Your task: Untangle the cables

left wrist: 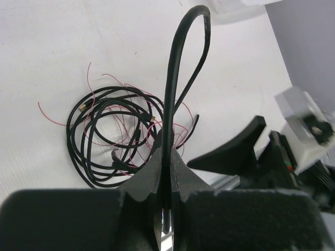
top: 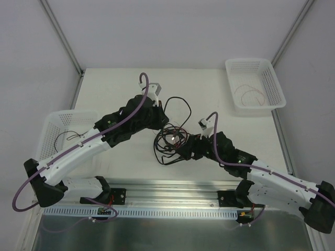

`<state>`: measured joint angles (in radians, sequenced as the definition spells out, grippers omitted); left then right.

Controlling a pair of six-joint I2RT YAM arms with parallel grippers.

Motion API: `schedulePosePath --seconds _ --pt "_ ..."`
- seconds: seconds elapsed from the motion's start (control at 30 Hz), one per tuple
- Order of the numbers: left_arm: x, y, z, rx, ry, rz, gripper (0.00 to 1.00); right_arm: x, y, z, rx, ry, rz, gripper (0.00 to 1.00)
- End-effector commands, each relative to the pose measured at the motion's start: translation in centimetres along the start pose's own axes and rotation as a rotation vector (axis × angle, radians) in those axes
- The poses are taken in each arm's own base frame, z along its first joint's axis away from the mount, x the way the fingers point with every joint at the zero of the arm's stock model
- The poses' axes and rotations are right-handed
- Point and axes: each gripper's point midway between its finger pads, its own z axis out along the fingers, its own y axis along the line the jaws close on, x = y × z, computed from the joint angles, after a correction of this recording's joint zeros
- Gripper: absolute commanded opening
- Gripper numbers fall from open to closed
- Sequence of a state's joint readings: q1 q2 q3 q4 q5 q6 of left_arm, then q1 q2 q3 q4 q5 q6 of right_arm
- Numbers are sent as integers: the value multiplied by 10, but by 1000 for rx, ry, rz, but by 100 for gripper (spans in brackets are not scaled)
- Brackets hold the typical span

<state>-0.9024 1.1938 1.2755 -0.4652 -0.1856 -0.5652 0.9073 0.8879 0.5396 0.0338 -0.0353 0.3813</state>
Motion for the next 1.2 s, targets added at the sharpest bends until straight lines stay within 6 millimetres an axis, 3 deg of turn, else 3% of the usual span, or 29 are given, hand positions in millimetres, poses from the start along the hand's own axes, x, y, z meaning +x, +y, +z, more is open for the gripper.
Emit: schedulePosePath --seconds 0.0,0.13,0.37,0.6,0.7,0.73,1.0,1.17 --pt "2 4 8 -31 -6 -34 0 -28 30 -11 -54 -152 49 66" --pt "1 2 7 -26 -7 -40 0 -18 51 -11 -72 -160 65 66" --pt "1 2 3 -21 -12 -53 0 -2 30 11 95 -158 151 56" --pt "6 5 5 -27 -1 -59 0 3 31 30 130 -153 165 49" --pt "7 7 4 -36 -4 -57 0 10 28 37 149 -136 159 43" --pt "8 9 5 -41 -4 -55 0 12 26 37 154 -129 157 37" --pt "15 30 3 -111 -24 -32 0 11 15 20 196 -126 95 5" --pt "48 62 15 -205 32 -35 0 -10 12 -9 230 -146 -3 1"
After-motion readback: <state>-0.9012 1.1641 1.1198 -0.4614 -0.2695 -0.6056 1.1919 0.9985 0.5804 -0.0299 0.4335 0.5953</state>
